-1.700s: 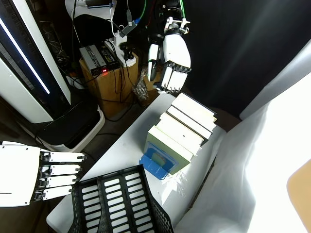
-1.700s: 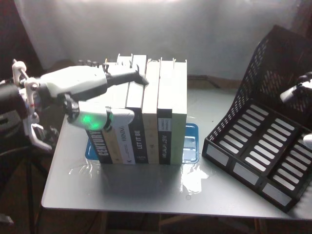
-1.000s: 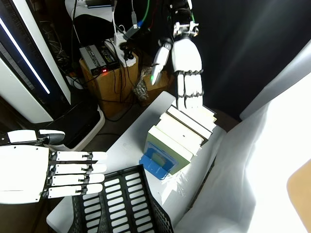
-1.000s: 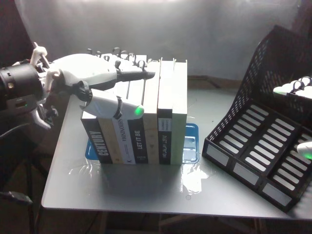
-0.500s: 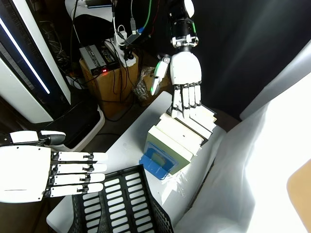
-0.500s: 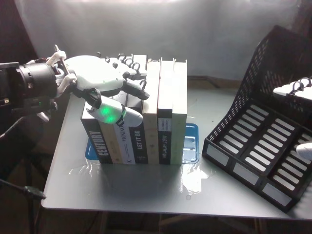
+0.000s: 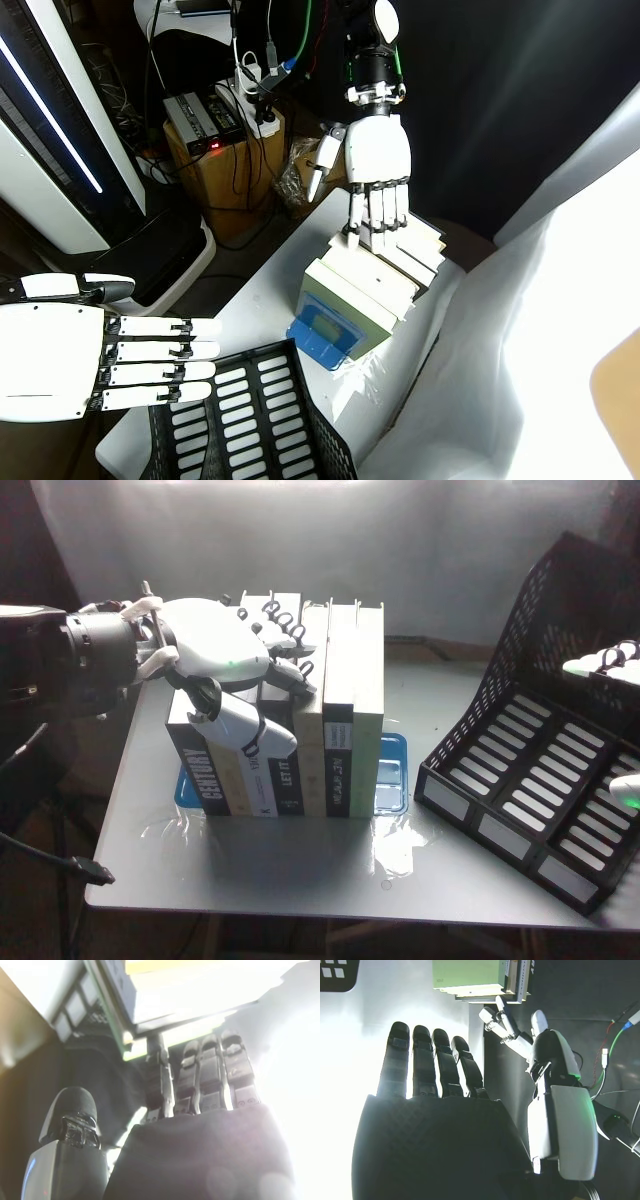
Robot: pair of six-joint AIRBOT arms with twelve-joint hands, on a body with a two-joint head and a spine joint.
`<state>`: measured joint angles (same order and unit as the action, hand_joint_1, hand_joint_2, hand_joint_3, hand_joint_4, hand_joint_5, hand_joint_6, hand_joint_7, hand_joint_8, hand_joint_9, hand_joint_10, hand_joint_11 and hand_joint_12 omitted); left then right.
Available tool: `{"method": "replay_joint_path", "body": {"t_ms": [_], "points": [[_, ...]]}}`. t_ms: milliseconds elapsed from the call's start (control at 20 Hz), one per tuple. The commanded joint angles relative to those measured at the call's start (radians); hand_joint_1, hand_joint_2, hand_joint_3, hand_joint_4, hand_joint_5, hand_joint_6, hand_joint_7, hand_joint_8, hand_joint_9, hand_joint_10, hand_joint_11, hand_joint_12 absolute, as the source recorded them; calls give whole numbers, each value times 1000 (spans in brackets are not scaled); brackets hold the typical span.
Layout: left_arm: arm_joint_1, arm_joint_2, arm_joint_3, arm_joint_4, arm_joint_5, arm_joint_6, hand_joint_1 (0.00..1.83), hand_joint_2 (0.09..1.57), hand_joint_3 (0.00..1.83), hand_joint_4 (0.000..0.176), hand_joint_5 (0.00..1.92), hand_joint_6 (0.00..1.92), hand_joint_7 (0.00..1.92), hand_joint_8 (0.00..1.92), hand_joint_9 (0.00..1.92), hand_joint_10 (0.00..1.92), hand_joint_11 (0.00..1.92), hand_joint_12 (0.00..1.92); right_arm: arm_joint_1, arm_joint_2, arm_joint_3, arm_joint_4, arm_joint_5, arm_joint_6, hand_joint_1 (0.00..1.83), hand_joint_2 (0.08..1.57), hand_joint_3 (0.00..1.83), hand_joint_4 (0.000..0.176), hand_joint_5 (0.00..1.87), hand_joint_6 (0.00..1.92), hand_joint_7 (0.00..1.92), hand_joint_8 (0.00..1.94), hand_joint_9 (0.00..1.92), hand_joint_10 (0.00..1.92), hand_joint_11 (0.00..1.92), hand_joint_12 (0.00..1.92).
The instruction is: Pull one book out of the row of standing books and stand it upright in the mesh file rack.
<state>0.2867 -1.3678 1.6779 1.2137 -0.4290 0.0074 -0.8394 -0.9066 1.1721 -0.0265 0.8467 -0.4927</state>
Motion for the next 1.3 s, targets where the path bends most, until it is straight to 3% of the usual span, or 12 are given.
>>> {"method": "replay_joint_path", "body": {"t_ms": [0, 150, 250, 350, 450, 550, 650, 700, 900, 1100, 1150, 1250], "points": [[-11, 14, -5, 1, -27, 0, 0, 1198, 0, 120, 463, 55, 0, 0, 0, 0, 0, 0, 4, 6, 5, 25, 111, 5, 451, 1203, 0, 0, 0, 0, 0, 0, 0, 0, 0, 0], [-10, 26, -30, 72, -25, 0, 165, 1147, 0, 69, 580, 42, 0, 0, 0, 0, 0, 0, -3, 5, 5, 33, 112, 7, 395, 1206, 2, 14, 0, 0, 0, 0, 0, 0, 0, 0], [-4, 38, -51, 97, -31, 0, 161, 1136, 0, 33, 574, 32, 0, 0, 0, 0, 0, 0, -8, 4, 5, 37, 113, 9, 428, 1208, 2, 10, 0, 0, 0, 0, 0, 0, 0, 0], [4, 54, -77, 113, -41, 0, 91, 1147, 0, 20, 524, 8, 0, 0, 0, 0, 0, 0, -12, 4, 4, 42, 115, 10, 435, 1208, 1, 1, 0, 0, 0, 0, 0, 0, 0, 0], [11, 63, -95, 121, -53, 0, 9, 1156, 0, 30, 514, 3, 0, 0, 0, 0, 0, 0, -16, 4, 3, 47, 118, 10, 416, 1206, 0, 24, 0, 0, 0, 0, 0, 0, 0, 0], [18, 72, -115, 132, -63, 0, 0, 1155, 0, 29, 498, 0, 0, 0, 0, 0, 0, 0, -19, 4, 3, 51, 119, 10, 403, 1204, 0, 26, 0, 0, 0, 0, 0, 0, 0, 0], [27, 82, -129, 134, -80, 0, 0, 1162, 2, 28, 498, 1, 0, 0, 0, 0, 0, 0, -21, 4, 3, 52, 119, 13, 391, 1207, 1, 24, 0, 0, 0, 0, 0, 0, 0, 0], [31, 92, -144, 135, -85, 0, 0, 1176, 8, 0, 533, 16, 0, 0, 0, 0, 0, 0, -21, 4, 2, 52, 119, 13, 389, 1207, 1, 22, 0, 0, 0, 0, 0, 0, 0, 0], [51, 118, -182, 134, -104, 0, 0, 1151, 0, 16, 579, 31, 0, 0, 0, 0, 0, 0, -24, 2, 1, 56, 120, 14, 383, 1214, 3, 14, 0, 0, 0, 0, 0, 0, 0, 0], [71, 133, -207, 124, -121, 0, 0, 1182, 10, 15, 543, 13, 0, 0, 0, 0, 0, 0, -26, 2, 0, 59, 122, 15, 388, 1213, 2, 15, 0, 0, 0, 0, 0, 0, 0, 0], [77, 137, -209, 114, -124, 0, 0, 1201, 18, 0, 540, 11, 0, 0, 0, 0, 0, 0, -27, 2, 0, 59, 122, 15, 400, 1209, 0, 11, 0, 0, 0, 0, 0, 0, 0, 0], [98, 149, -222, 83, -133, 0, 0, 1207, 19, 0, 526, 5, 0, 0, 0, 0, 0, 0, -28, 1, 0, 61, 122, 15, 403, 1210, 0, 10, 0, 0, 0, 0, 0, 0, 0, 0]]}}
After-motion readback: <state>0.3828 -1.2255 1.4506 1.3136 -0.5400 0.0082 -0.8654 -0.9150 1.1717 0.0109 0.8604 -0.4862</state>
